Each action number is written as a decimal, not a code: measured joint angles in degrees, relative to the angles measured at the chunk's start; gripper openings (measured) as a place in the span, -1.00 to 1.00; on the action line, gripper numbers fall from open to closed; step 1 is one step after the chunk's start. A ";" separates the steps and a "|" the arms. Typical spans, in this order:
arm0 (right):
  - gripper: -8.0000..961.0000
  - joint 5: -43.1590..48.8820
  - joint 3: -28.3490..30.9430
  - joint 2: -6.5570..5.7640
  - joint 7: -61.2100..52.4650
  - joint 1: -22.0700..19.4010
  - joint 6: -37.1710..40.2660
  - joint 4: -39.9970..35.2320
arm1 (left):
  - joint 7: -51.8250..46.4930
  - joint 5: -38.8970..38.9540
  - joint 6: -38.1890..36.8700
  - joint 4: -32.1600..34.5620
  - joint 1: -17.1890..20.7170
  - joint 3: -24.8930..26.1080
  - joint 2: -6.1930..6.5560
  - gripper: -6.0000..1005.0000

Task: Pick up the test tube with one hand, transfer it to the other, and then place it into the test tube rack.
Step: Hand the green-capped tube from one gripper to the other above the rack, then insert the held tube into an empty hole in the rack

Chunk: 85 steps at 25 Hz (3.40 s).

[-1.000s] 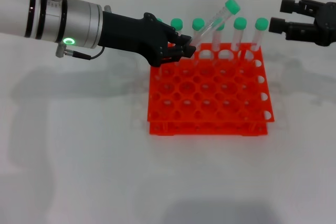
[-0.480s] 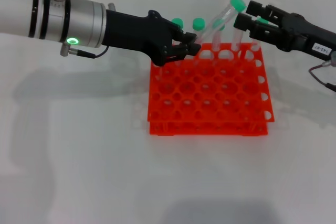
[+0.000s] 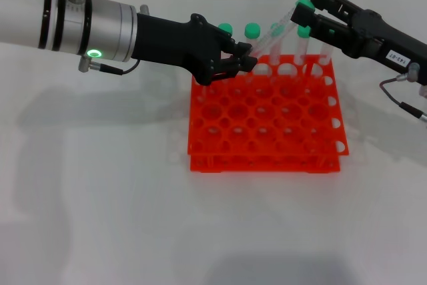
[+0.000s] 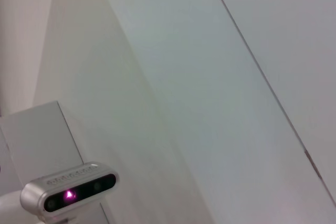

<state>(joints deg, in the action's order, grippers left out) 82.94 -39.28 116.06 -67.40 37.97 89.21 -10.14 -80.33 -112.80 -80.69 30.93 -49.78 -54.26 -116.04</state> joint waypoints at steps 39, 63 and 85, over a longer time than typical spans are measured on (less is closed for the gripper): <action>-0.27 -0.82 0.29 0.13 3.76 1.40 -0.78 1.80 | 0.31 0.65 0.01 0.32 0.01 0.03 -0.45 -0.45; -0.43 -0.50 -0.11 -0.11 3.77 1.57 -0.88 1.26 | -10.71 -0.95 0.19 8.02 1.32 -2.91 -1.94 -0.42; -0.43 -0.01 -6.65 -0.67 3.49 1.06 -3.44 -5.53 | -36.76 -2.53 -7.92 54.04 28.34 -3.06 -2.64 0.74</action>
<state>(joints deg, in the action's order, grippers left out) 82.93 -45.94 115.39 -63.91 39.04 85.77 -15.67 -117.09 -115.33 -88.61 84.97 -21.44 -57.32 -118.68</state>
